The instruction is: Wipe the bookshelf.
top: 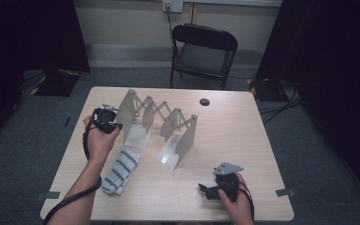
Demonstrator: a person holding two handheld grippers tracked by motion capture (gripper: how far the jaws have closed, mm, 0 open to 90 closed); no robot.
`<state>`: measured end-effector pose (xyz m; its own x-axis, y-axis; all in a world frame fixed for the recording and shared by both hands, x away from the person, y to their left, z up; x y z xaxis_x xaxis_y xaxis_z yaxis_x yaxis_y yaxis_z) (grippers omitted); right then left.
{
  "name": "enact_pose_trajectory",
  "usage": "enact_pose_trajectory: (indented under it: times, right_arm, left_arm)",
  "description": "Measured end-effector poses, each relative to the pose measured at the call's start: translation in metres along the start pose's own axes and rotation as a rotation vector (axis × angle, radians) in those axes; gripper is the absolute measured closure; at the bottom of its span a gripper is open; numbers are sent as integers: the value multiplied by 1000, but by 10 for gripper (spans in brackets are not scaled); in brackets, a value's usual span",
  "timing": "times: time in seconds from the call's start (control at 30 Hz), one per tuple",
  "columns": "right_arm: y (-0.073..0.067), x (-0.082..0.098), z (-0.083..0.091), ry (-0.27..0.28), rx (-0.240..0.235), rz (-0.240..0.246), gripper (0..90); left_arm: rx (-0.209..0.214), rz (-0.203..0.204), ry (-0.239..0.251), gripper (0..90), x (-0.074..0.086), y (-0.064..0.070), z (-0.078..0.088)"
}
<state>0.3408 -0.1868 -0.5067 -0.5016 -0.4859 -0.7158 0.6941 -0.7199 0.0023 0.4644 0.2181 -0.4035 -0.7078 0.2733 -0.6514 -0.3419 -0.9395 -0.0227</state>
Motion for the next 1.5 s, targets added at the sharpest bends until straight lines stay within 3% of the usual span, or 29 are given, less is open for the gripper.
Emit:
enact_pose_trajectory:
  times: [0.2,0.5,0.63,1.13,1.17,1.27,1.5]
  right_arm:
    - [0,0,0,-1,-3,2,106]
    - [-1,-1,0,-1,0,3,106]
    - [-1,-1,-1,1,0,3,106]
    - [-1,-1,-1,0,-2,3,106]
    - [-1,-1,-1,1,-3,3,105]
    - [-1,-1,-1,1,-3,2,106]
    - [-1,-1,-1,1,-3,2,106]
  left_arm:
    - [-23,2,-22,896,3,10,6]
    - [14,21,-3,875,18,27,16]
    - [46,37,36,840,22,29,18]
    - [100,-22,76,693,34,36,16]
    - [105,-36,72,687,35,36,16]
    - [128,-27,63,685,40,36,14]
    - [130,-35,41,607,59,37,7]
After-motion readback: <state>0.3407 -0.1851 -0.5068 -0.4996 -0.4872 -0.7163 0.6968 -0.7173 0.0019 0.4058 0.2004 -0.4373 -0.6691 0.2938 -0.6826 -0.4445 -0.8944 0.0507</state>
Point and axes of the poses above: each handheld gripper's, and its own axes: z roughly backward along the jaws, x roughly out of its underside, y roughly to its right, the point moved 1 cm from there along -z, roughly forward along the jaws, and after that the axes turned 1 degree about -y, right-handed, at the moved point
